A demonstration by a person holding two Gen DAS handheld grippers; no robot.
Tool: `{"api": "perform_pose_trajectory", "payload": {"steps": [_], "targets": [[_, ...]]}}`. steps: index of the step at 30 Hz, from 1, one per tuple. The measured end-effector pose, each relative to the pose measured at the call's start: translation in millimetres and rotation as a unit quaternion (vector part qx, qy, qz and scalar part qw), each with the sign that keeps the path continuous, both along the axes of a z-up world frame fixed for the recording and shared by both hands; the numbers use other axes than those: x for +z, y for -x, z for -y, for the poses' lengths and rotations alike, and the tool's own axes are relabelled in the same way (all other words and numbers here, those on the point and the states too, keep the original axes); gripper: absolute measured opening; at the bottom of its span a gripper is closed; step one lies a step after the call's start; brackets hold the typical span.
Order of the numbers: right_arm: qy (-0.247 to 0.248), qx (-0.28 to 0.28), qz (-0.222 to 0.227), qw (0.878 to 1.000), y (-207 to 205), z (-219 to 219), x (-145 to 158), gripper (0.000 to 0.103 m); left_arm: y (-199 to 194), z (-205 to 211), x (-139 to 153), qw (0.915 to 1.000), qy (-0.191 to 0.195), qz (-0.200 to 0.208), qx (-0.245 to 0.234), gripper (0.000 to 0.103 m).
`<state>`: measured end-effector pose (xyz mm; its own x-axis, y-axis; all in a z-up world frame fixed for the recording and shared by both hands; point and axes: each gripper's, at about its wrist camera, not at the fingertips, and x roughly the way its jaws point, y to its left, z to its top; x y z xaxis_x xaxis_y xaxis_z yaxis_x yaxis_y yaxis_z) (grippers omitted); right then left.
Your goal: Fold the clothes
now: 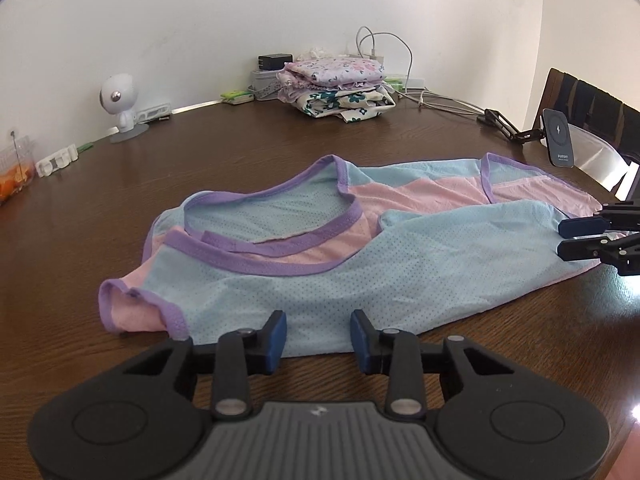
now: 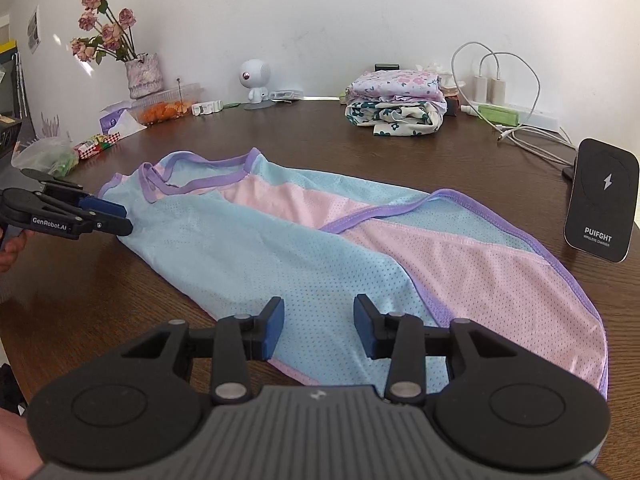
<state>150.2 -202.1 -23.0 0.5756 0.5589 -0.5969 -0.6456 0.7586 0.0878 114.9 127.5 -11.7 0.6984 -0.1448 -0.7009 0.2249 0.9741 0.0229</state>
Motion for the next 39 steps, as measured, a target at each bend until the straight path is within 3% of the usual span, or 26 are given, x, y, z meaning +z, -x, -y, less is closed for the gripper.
{"api": "perform_pose_trajectory", "payload": {"steps": [7,14,16,17,18,19,20,23,26,31,36,39], "targets": [[0.028,0.035,0.002,0.999,13,1,3,0.049,24,5,3,0.9997,-0.006,-0.008,0.021,0.033],[0.009,0.051,-0.009,0.999,22,2,7,0.057,38,6,7,0.9992,0.001,-0.003,0.040,0.036],[-0.037,0.048,-0.006,0.998,18,14,20,0.064,39,4,16,0.9992,0.016,0.016,0.032,0.053],[-0.058,0.047,-0.004,0.997,16,20,26,0.080,40,2,23,0.9988,0.027,0.030,0.029,0.058],[-0.057,0.048,-0.005,0.997,9,21,31,0.098,40,0,31,0.9976,0.041,0.048,0.030,0.074],[-0.056,0.050,-0.006,0.997,3,23,36,0.103,40,-3,39,0.9959,0.054,0.065,0.030,0.090],[-0.055,0.051,-0.008,0.997,-4,24,41,0.103,39,-5,47,0.9941,0.068,0.079,0.030,0.096],[-0.051,0.055,-0.011,0.997,-24,29,57,0.103,26,-6,64,0.9925,0.084,0.087,0.016,0.097],[-0.048,0.060,-0.014,0.997,-45,33,72,0.103,0,-1,76,0.9954,0.063,0.072,-0.005,0.100],[-0.040,0.067,-0.020,0.997,-79,40,97,0.103,-71,18,86,0.9983,0.005,0.007,-0.057,0.100],[0.107,0.094,-0.032,0.989,-142,-6,99,0.102,-143,51,71,0.9888,-0.086,-0.051,-0.110,0.091],[0.164,0.145,-0.065,0.974,-169,-33,81,0.088,-173,60,56,0.9797,-0.113,-0.087,-0.141,0.082]]}}
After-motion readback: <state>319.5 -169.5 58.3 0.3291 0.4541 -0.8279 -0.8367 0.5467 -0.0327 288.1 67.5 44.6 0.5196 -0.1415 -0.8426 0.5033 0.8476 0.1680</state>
